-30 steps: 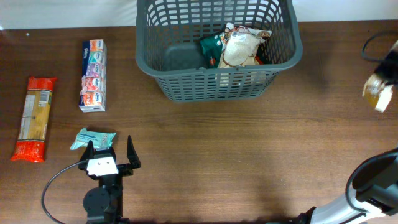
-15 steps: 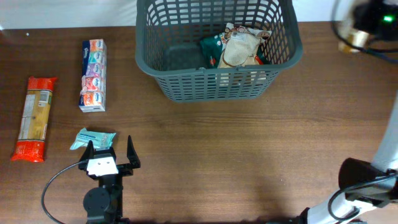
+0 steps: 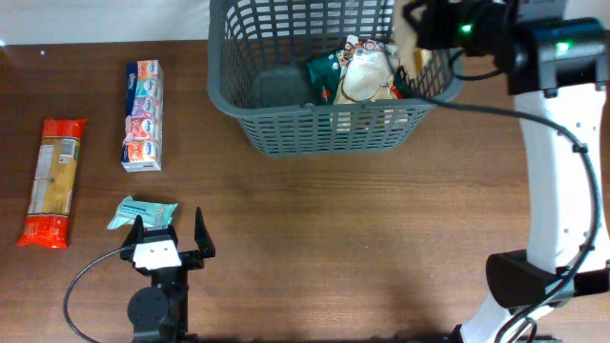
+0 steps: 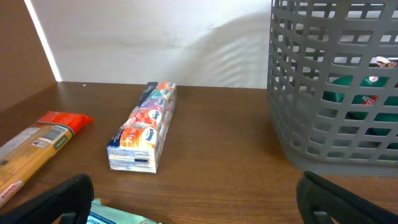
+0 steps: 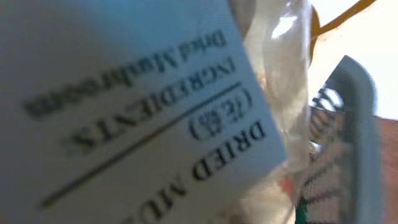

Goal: Pack container
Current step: 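Carry the bag with the right gripper over the grey basket, then release the bag into the basket and withdraw the right gripper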

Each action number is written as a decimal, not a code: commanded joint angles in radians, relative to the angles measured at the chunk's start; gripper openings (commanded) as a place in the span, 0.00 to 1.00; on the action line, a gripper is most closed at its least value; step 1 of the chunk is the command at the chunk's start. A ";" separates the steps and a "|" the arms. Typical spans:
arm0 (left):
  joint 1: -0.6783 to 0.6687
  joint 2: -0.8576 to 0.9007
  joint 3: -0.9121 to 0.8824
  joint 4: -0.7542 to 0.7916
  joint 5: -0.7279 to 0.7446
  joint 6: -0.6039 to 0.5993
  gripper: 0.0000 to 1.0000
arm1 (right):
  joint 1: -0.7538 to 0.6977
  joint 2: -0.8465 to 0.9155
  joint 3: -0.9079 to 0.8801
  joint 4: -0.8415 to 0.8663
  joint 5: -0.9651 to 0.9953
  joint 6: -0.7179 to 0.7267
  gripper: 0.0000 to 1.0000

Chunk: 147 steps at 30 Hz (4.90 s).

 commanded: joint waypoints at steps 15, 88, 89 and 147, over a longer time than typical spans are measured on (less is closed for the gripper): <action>-0.003 -0.009 -0.007 0.001 0.010 -0.010 0.99 | 0.106 0.201 0.016 0.016 0.048 -0.168 0.04; -0.003 -0.009 -0.007 0.000 0.011 -0.010 0.99 | 0.068 0.416 0.014 0.006 0.188 -0.156 0.68; -0.003 -0.009 -0.007 0.000 0.011 -0.010 0.99 | 0.068 0.416 0.014 0.004 0.188 -0.156 0.76; -0.003 -0.009 -0.007 0.000 0.011 -0.010 0.99 | -0.535 0.215 0.566 -0.455 0.725 -0.006 0.99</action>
